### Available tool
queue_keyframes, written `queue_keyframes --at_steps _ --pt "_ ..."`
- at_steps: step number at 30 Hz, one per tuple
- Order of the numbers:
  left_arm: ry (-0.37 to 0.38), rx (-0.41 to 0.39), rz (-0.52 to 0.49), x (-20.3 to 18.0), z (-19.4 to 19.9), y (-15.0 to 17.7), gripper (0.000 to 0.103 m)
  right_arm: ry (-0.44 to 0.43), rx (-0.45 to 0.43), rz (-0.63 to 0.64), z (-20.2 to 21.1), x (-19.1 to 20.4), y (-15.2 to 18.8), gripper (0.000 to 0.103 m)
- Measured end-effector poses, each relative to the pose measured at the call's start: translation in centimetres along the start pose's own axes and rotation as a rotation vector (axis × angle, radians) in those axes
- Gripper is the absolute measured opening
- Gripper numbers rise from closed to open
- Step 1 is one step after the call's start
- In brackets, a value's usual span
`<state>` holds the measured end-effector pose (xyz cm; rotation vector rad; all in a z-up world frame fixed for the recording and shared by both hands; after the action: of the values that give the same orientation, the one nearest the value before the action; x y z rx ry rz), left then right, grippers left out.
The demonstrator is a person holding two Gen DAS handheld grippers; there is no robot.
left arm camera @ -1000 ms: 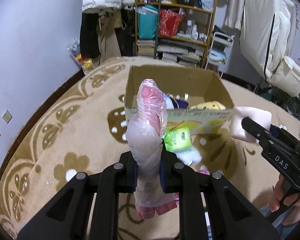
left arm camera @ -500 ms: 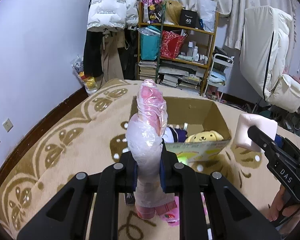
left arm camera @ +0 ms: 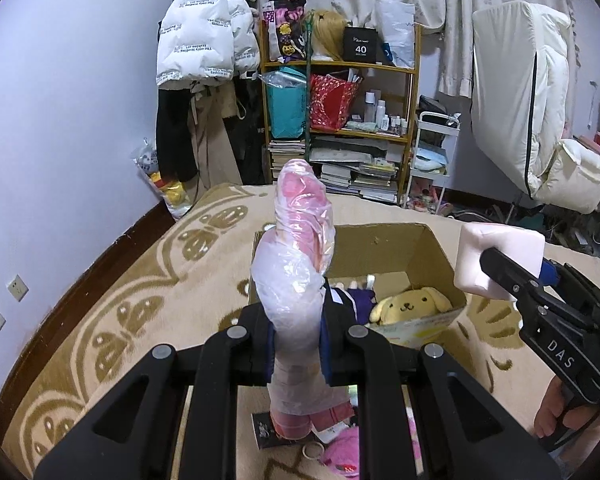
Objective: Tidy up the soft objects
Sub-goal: 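Lift and carry the pink item and cushion over the box with both tools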
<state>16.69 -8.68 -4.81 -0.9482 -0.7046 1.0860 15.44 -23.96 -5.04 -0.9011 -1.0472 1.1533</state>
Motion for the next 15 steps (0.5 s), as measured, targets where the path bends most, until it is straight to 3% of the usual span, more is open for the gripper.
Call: queue_keyframes --at_steps 15 --pt "0.007 0.029 -0.036 -0.5 -4.5 -0.3 0.016 -0.008 0.011 0.008 -3.4 -0.6 -0.3 0.048"
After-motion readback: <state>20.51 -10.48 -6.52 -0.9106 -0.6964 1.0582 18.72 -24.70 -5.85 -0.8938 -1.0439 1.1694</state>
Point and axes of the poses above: each gripper's, at about its wrist camera, not at the fingertips, and z roughly against the way its jaws point, x to its left, y to its underside, the point moved 10 cm from there along -z, roughly the way its jaws point, and after that the axes turned 11 degrees about -x, right-handed, at the moved point
